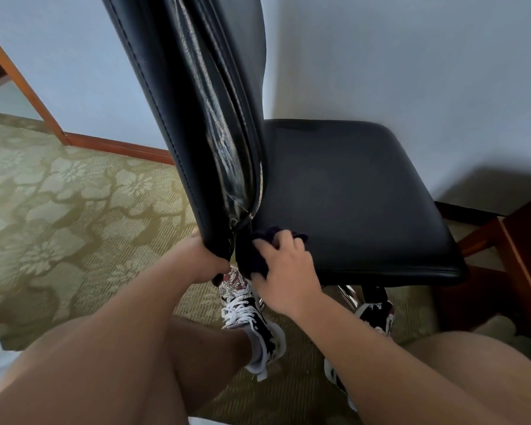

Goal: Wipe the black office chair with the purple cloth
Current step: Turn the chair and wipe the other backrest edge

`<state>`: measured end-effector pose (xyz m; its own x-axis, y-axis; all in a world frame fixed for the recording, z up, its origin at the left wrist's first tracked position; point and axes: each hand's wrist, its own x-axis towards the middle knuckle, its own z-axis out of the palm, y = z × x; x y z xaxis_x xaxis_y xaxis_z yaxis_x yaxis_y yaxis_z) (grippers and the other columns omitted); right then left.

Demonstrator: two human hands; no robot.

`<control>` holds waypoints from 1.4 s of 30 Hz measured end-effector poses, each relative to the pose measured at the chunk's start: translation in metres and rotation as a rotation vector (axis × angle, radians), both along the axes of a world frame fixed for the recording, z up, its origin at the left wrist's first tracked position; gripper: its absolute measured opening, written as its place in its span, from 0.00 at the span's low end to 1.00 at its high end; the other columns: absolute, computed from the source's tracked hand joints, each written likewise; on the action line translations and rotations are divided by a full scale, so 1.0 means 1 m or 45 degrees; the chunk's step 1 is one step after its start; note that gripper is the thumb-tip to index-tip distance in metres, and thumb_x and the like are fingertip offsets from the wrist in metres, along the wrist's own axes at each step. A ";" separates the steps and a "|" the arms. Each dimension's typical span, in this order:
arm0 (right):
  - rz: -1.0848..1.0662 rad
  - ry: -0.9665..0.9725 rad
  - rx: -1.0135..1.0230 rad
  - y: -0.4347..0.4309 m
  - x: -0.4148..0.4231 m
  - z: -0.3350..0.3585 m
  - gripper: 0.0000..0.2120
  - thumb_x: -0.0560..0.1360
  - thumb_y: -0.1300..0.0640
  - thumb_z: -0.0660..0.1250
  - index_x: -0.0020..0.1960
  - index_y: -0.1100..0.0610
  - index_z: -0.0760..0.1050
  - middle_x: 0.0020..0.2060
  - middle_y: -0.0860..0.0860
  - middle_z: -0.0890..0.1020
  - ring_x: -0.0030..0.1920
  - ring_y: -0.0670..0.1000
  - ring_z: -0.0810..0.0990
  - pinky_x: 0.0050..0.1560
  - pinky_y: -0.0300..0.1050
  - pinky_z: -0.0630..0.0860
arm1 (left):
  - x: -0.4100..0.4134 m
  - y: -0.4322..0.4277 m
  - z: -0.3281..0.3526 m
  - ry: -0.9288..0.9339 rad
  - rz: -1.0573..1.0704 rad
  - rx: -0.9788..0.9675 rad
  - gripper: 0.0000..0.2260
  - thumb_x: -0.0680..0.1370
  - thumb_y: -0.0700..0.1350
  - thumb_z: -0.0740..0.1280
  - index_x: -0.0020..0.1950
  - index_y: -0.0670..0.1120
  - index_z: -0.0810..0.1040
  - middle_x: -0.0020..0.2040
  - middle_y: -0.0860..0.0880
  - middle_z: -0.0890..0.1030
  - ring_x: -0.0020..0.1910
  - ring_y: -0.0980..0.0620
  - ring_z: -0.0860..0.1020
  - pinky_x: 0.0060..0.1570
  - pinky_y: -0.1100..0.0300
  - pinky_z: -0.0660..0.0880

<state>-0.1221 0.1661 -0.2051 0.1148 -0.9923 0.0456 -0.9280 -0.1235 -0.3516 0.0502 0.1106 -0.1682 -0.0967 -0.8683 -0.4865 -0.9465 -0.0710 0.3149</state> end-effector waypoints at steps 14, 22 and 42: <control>0.153 0.249 0.005 -0.064 0.015 -0.017 0.16 0.80 0.41 0.59 0.62 0.49 0.73 0.55 0.53 0.71 0.56 0.59 0.70 0.54 0.55 0.67 | 0.006 -0.009 0.002 -0.016 -0.017 -0.046 0.07 0.76 0.44 0.68 0.39 0.50 0.74 0.40 0.52 0.70 0.32 0.56 0.71 0.26 0.65 0.65; -0.008 0.184 0.094 -0.086 0.028 -0.010 0.16 0.79 0.47 0.59 0.63 0.51 0.73 0.58 0.55 0.72 0.58 0.60 0.71 0.58 0.57 0.67 | 0.008 -0.013 -0.002 0.041 0.029 -0.046 0.06 0.74 0.42 0.68 0.38 0.49 0.74 0.39 0.52 0.72 0.31 0.54 0.72 0.26 0.64 0.67; 0.153 0.140 0.178 -0.105 0.019 -0.014 0.20 0.79 0.43 0.61 0.68 0.47 0.72 0.59 0.54 0.72 0.60 0.60 0.70 0.59 0.57 0.69 | 0.011 -0.018 -0.001 0.134 0.094 -0.025 0.04 0.73 0.40 0.67 0.38 0.45 0.75 0.37 0.49 0.75 0.30 0.53 0.74 0.27 0.61 0.71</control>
